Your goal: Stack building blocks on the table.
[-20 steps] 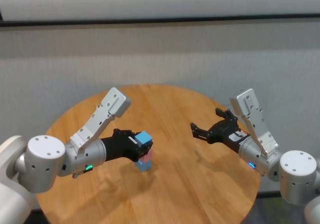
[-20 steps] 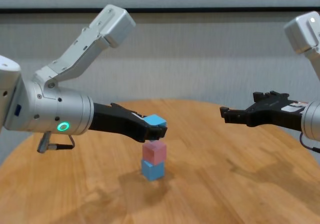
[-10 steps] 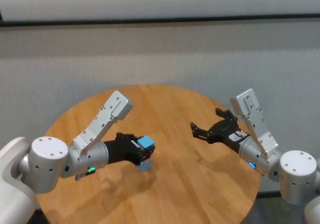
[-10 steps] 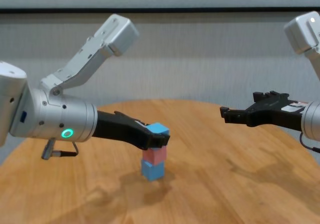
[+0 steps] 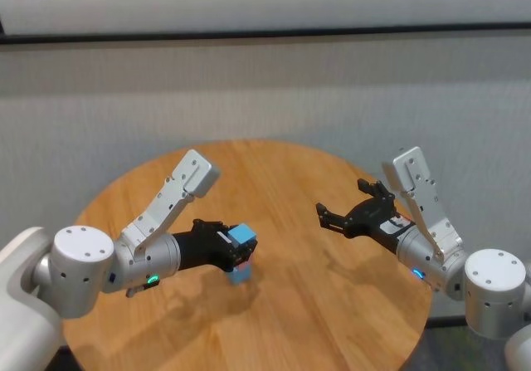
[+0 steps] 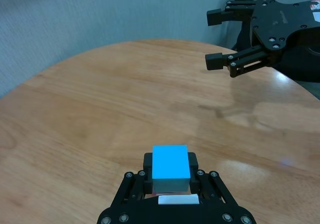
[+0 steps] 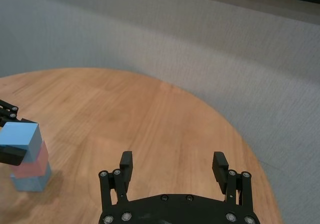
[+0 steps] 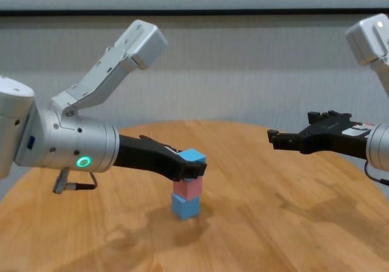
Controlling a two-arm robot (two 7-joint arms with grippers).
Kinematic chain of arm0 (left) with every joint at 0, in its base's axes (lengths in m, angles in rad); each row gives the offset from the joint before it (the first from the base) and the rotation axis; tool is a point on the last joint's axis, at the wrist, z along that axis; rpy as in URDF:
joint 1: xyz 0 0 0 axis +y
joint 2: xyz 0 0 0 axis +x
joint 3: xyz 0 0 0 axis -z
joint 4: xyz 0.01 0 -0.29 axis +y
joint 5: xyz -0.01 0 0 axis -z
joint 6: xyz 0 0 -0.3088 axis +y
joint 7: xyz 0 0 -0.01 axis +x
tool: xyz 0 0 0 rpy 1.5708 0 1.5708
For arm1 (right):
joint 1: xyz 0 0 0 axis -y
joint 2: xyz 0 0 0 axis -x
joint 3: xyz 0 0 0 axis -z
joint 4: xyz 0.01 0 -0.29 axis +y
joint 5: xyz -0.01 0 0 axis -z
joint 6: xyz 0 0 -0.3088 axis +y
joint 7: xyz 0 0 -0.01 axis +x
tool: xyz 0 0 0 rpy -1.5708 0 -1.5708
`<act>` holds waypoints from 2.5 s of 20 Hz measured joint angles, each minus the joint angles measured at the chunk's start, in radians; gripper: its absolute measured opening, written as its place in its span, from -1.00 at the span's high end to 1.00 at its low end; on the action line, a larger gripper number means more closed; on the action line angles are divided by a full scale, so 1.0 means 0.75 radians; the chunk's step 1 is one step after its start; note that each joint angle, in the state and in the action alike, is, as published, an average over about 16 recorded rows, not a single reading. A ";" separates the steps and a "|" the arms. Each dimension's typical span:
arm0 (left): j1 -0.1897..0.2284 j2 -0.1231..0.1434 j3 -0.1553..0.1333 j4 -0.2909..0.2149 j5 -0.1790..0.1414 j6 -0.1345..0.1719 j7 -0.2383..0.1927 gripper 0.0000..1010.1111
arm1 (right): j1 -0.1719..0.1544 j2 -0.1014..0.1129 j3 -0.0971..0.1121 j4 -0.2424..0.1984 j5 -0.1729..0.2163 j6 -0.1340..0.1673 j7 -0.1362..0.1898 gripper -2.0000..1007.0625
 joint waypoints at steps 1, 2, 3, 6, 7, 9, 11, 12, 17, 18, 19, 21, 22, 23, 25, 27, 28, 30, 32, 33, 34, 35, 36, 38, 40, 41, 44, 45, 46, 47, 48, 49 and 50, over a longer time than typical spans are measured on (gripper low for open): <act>-0.002 -0.001 0.000 0.003 -0.001 -0.002 0.000 0.21 | 0.000 0.000 0.000 0.000 0.000 0.000 0.000 -1.00; -0.003 -0.002 0.001 0.006 -0.001 -0.004 0.000 0.21 | 0.000 0.000 0.000 0.000 0.000 0.000 0.000 -0.99; -0.005 -0.003 0.001 0.009 -0.002 -0.005 0.000 0.21 | 0.000 0.000 0.000 0.000 0.000 0.000 0.000 -0.99; -0.008 -0.005 0.001 0.016 -0.002 -0.008 0.002 0.21 | 0.000 0.000 0.000 0.000 0.000 0.000 0.000 -1.00; -0.009 -0.006 0.002 0.018 -0.003 -0.009 0.003 0.21 | 0.000 0.000 0.000 0.000 0.000 0.000 0.000 -1.00; -0.011 -0.007 0.002 0.021 -0.003 -0.010 0.004 0.21 | 0.000 0.000 0.000 0.000 0.000 0.000 0.000 -1.00; -0.012 -0.007 0.002 0.023 -0.003 -0.010 0.005 0.21 | 0.000 0.000 0.000 0.000 0.000 0.000 0.000 -1.00; -0.013 -0.008 0.002 0.024 -0.002 -0.009 0.006 0.21 | 0.000 0.000 0.000 0.000 0.000 0.000 0.000 -1.00; -0.015 -0.008 0.001 0.026 -0.002 -0.004 0.009 0.16 | 0.000 0.000 0.000 0.000 0.000 0.000 0.000 -1.00; -0.015 -0.008 0.001 0.025 -0.002 -0.002 0.010 0.14 | 0.000 0.000 0.000 0.000 0.000 0.000 0.000 -1.00; -0.015 -0.008 0.000 0.024 -0.002 -0.001 0.011 0.12 | 0.000 0.000 0.000 0.000 0.000 0.000 0.000 -1.00; -0.015 -0.007 0.000 0.021 -0.002 0.002 0.012 0.05 | 0.000 0.000 0.000 0.000 0.000 0.000 0.000 -1.00; -0.014 -0.007 -0.001 0.020 -0.002 0.003 0.013 0.01 | 0.000 0.000 0.000 0.000 0.000 0.000 0.000 -1.00; -0.014 -0.007 -0.001 0.018 -0.002 0.004 0.015 -0.03 | 0.000 0.000 0.000 0.000 0.000 0.000 0.000 -1.00; -0.014 -0.006 -0.002 0.013 -0.002 0.008 0.017 -0.13 | 0.000 0.000 0.000 0.000 0.000 0.000 0.000 -1.00; -0.012 -0.005 -0.004 0.005 -0.002 0.011 0.021 -0.25 | 0.000 0.000 0.000 0.000 0.000 0.000 0.000 -1.00; -0.011 -0.004 -0.006 0.000 -0.002 0.013 0.023 -0.31 | 0.000 0.000 0.000 0.000 0.000 0.000 0.000 -1.00; -0.008 0.001 -0.010 -0.016 -0.003 0.016 0.027 -0.45 | 0.000 0.000 0.000 0.000 0.000 0.000 0.000 -1.00; -0.004 0.007 -0.016 -0.038 -0.004 0.018 0.034 -0.58 | 0.000 0.000 0.000 0.000 0.000 0.000 0.000 -1.00; -0.001 0.012 -0.020 -0.050 -0.005 0.019 0.038 -0.63 | 0.000 0.000 0.000 0.000 0.000 0.000 0.000 -1.00; 0.002 0.016 -0.024 -0.064 -0.005 0.020 0.042 -0.69 | 0.000 0.000 0.000 0.000 0.000 0.000 0.000 -1.00; 0.005 0.022 -0.029 -0.079 -0.005 0.021 0.047 -0.74 | 0.000 0.000 0.000 0.000 0.000 0.000 0.000 -1.00; 0.008 0.028 -0.034 -0.094 -0.005 0.022 0.053 -0.78 | 0.000 0.000 0.000 0.000 0.000 0.000 0.000 -1.00; 0.016 0.041 -0.047 -0.125 -0.005 0.024 0.065 -0.85 | 0.000 0.000 0.000 0.000 0.000 0.000 0.000 -1.00; 0.023 0.055 -0.062 -0.158 -0.005 0.026 0.079 -0.91 | 0.000 0.000 0.000 0.000 0.000 0.000 0.000 -1.00; 0.027 0.063 -0.070 -0.174 -0.004 0.026 0.087 -0.93 | 0.000 0.000 0.000 0.000 0.000 0.000 0.000 -1.00; 0.041 0.088 -0.095 -0.217 0.003 0.023 0.111 -0.97 | 0.000 0.000 0.000 0.000 0.000 0.000 0.000 -1.00; 0.045 0.096 -0.103 -0.229 0.007 0.021 0.119 -0.98 | 0.000 0.000 0.000 0.000 0.000 0.000 0.000 -1.00; 0.049 0.103 -0.111 -0.238 0.011 0.018 0.127 -0.98 | 0.000 0.000 0.000 0.000 0.000 0.000 0.000 -1.00; 0.053 0.110 -0.118 -0.247 0.015 0.016 0.134 -0.98 | 0.000 0.000 0.000 0.000 0.000 0.000 0.000 -1.00; 0.056 0.117 -0.125 -0.253 0.019 0.013 0.140 -0.98 | 0.000 0.000 0.000 0.000 0.000 0.000 0.000 -1.00; 0.059 0.122 -0.131 -0.258 0.022 0.010 0.146 -0.98 | 0.000 0.000 0.000 0.000 0.000 0.000 0.000 -1.00; 0.062 0.127 -0.137 -0.263 0.026 0.008 0.151 -0.98 | 0.000 0.000 0.000 0.000 0.000 0.000 0.000 -1.00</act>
